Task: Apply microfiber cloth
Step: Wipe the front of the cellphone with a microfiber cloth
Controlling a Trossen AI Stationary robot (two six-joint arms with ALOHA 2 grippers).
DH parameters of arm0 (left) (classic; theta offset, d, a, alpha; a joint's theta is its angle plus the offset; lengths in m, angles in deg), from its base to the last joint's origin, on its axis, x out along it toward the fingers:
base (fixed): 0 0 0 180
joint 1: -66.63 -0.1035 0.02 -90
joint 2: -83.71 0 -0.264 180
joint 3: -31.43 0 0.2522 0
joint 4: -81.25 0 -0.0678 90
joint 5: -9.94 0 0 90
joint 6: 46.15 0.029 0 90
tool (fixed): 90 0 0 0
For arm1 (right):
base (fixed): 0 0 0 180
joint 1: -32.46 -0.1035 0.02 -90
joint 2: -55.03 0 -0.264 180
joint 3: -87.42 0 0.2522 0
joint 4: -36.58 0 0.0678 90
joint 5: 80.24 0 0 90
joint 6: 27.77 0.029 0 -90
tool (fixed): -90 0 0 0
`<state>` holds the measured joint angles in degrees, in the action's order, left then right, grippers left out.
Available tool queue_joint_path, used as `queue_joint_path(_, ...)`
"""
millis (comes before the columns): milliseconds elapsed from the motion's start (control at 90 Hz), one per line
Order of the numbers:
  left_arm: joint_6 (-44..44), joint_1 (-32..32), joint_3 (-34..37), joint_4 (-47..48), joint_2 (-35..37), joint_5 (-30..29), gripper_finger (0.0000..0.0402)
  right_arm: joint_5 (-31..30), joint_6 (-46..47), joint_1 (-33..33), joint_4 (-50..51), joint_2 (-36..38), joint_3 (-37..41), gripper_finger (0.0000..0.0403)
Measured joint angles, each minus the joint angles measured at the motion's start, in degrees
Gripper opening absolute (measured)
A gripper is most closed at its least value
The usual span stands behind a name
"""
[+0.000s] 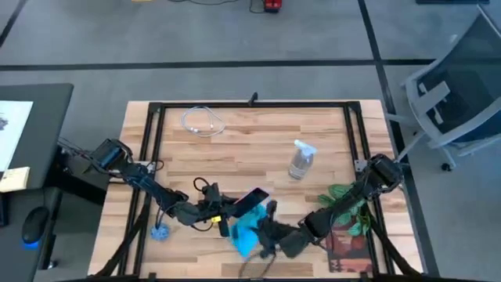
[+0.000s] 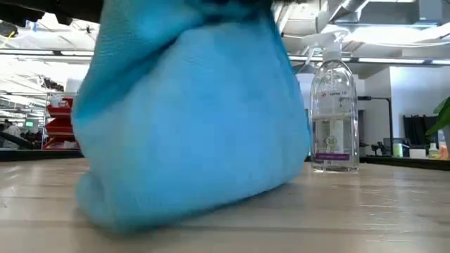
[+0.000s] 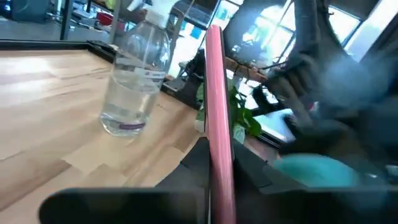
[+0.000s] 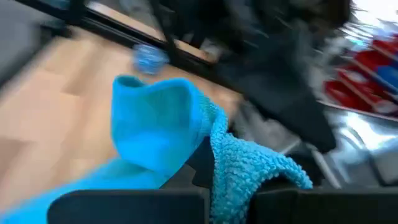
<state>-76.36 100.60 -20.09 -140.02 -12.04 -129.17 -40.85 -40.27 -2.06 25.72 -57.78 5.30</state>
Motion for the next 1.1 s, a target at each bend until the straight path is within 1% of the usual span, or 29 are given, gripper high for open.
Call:
queue_joint_path(44, -0.01, 0.05, 0.00, -0.34, 0.02, -0.08, 0.0011, -0.83, -0.06, 0.95, -0.14, 0.01, 0.00, 0.0000)
queue_joint_path(89, 0.21, 0.12, -0.02, -0.21, 0.02, -0.26, 0.0011, -3.24, -0.02, 1.75, -0.21, 0.02, 0.00, 0.0000)
queue_joint_path(167, 0.19, 0.10, 0.00, 0.03, 0.02, -0.74, 0.0011, -11.60, -0.04, 1.89, -0.14, -0.04, 0.00, 0.0000)
queue_joint_path(189, 0.19, 0.12, 0.00, 0.03, 0.02, -0.84, 0.0011, -13.19, -0.04, 1.83, -0.22, -0.04, 0.00, 0.0000)
queue_joint_path(256, 0.19, 0.31, 0.00, 0.01, 0.02, -1.24, 0.0011, -13.93, -0.04, 1.83, -1.19, -0.04, 0.00, 0.0000)
queue_joint_path(311, 0.22, 0.36, 0.02, 0.01, 0.02, -0.80, 0.0011, -11.80, -0.04, 1.87, -1.42, -0.04, 0.06, 0.0000)
queue_joint_path(400, 0.63, 0.50, 0.02, -0.47, 0.00, 0.27, 0.0011, -0.70, 0.41, 2.85, -1.84, -0.02, 0.04, 0.0000)
queue_joint_path(456, 0.61, 0.51, 0.04, -0.83, 0.00, -0.10, 0.0011, 4.14, 1.26, 3.48, -1.33, 0.00, 0.04, 0.0000)
queue_joint_path(500, 0.84, 0.50, 0.07, -0.90, 0.00, -0.37, 0.0011, 5.76, 1.83, 3.85, -0.53, 0.00, 0.04, 0.0000)
queue_joint_path(567, 1.06, 0.46, 0.07, -1.07, 0.00, -0.44, 0.0011, 5.56, 1.86, 4.06, 1.32, 0.00, 0.04, 0.0000)
queue_joint_path(667, 1.34, 0.49, 0.07, -1.00, 0.00, -0.36, 0.0011, 0.97, 1.50, 3.39, 4.60, 0.60, 0.04, 0.0000)
queue_joint_path(733, 1.31, 0.59, 0.00, -1.36, 0.00, -0.36, 0.0011, -4.21, 0.80, 2.19, 6.24, 1.46, 0.07, 0.0000)
queue_joint_path(844, 1.17, 0.73, -0.02, -1.26, 0.00, 0.35, 0.0011, -14.45, -1.46, 0.16, 7.16, 3.41, 0.09, 0.0000)
queue_joint_path(922, 1.05, 0.89, -0.02, -1.21, 0.00, 0.67, 0.0011, -19.51, -3.78, -0.86, 7.09, 5.30, 0.11, 0.0000)
queue_joint_path(1011, 0.85, 0.95, -0.02, -0.37, 0.02, 1.25, 0.0010, -21.71, -4.41, -1.37, 6.73, 7.52, 0.11, 0.0000)
queue_joint_path(1100, 0.60, 0.97, -0.02, -0.24, 0.02, 1.46, 0.0011, -20.63, -4.39, -0.97, 5.00, 8.68, 0.11, 0.0000)
